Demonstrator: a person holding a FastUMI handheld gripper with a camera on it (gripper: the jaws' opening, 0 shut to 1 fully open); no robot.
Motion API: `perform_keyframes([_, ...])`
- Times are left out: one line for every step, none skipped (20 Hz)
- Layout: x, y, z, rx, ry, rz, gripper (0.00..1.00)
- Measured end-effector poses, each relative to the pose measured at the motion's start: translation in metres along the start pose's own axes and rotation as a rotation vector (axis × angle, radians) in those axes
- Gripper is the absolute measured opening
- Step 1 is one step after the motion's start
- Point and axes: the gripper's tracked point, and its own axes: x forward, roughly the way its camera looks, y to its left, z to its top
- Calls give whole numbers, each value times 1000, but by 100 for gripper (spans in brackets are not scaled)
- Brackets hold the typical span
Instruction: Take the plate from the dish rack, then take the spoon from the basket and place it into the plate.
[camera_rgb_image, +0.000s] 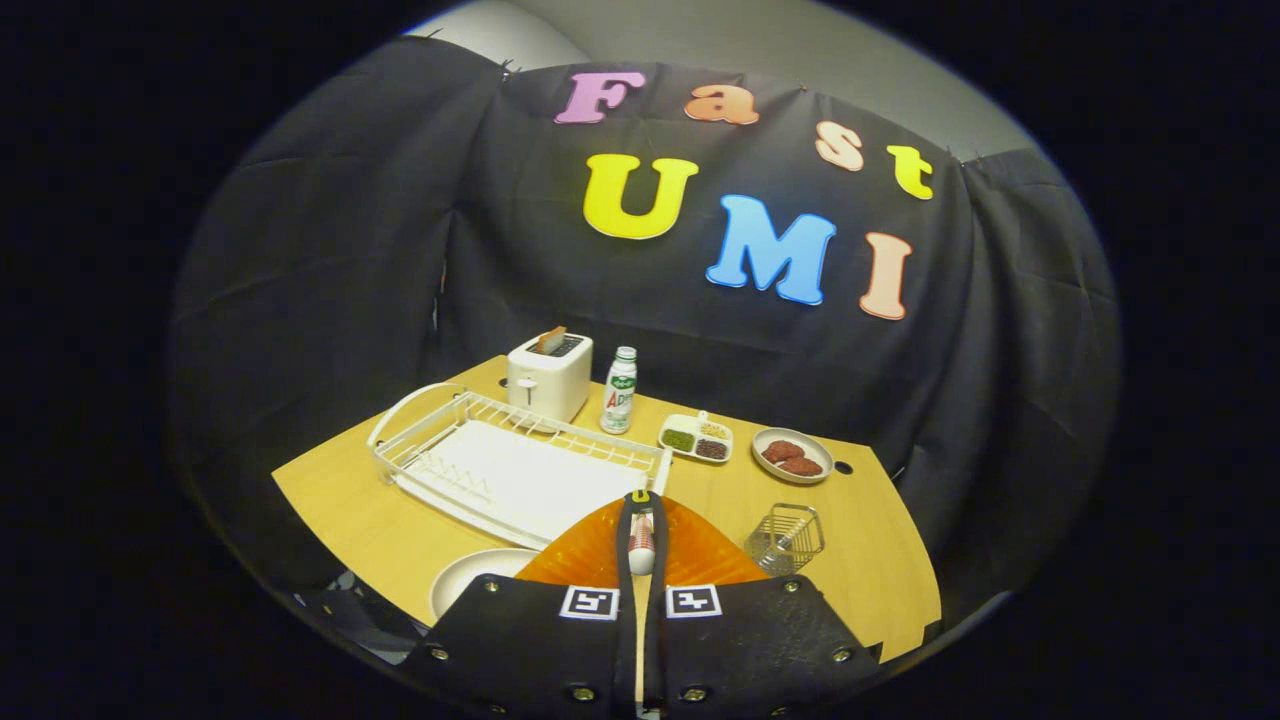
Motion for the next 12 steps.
perform_keyframes([-4,13,-3,-6,4,26,3])
perform_keyframes([-8,24,-8,-11,10,50,3])
perform_keyframes([-11,35,-13,-13,16,74,3])
perform_keyframes([-14,46,-18,-16,24,96,3])
perform_keyframes([-16,54,-24,-20,32,115,3])
perform_keyframes([-17,62,-30,-28,40,133,3])
perform_keyframes([-19,68,-35,-36,46,149,3])
perform_keyframes([-19,74,-40,-45,51,164,3])
perform_keyframes([-19,79,-45,-52,58,179,3])
perform_keyframes([-18,85,-50,-56,64,194,3])
perform_keyframes([-16,89,-55,-59,71,209,3])
perform_keyframes([-15,93,-59,-61,77,221,3])
